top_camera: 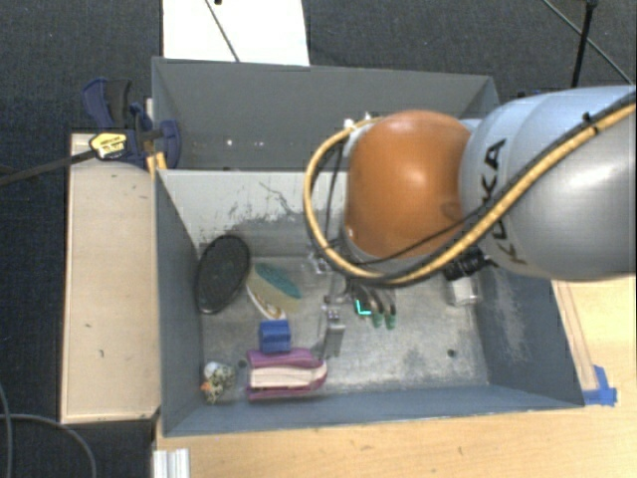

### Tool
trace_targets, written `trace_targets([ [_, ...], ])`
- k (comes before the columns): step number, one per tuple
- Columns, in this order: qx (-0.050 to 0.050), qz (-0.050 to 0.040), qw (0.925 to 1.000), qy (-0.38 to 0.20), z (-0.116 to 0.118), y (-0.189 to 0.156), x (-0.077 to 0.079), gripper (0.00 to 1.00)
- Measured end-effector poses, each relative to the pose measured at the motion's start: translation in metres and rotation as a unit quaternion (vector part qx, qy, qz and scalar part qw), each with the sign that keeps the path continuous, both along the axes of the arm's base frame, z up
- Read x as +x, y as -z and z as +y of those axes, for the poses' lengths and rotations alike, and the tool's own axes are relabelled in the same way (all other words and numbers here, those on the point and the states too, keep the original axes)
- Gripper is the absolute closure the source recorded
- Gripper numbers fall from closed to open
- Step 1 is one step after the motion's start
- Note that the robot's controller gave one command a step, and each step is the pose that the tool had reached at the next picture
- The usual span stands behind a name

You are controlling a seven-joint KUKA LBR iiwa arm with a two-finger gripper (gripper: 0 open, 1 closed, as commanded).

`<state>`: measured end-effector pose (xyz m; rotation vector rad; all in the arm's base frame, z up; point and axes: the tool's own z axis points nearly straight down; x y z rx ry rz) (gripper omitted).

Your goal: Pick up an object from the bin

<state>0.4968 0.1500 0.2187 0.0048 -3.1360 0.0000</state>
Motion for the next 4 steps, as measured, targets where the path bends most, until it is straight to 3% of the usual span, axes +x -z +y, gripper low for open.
trace_targets([
  [1, 0.0, -0.0004, 0.994, -0.109, -0.002, 0.128, -0.003, 0.0],
  [2, 0.001, -0.0043, 0.9944, -0.106, -0.001, 0.123, -0.001, 1.0],
  [3, 0.001, -0.0075, 0.9943, -0.106, 0.004, 0.024, -0.015, 1.0],
  [4, -0.001, -0.0021, 0.9923, -0.124, -0.033, 0.055, 0.01, 1.0],
])
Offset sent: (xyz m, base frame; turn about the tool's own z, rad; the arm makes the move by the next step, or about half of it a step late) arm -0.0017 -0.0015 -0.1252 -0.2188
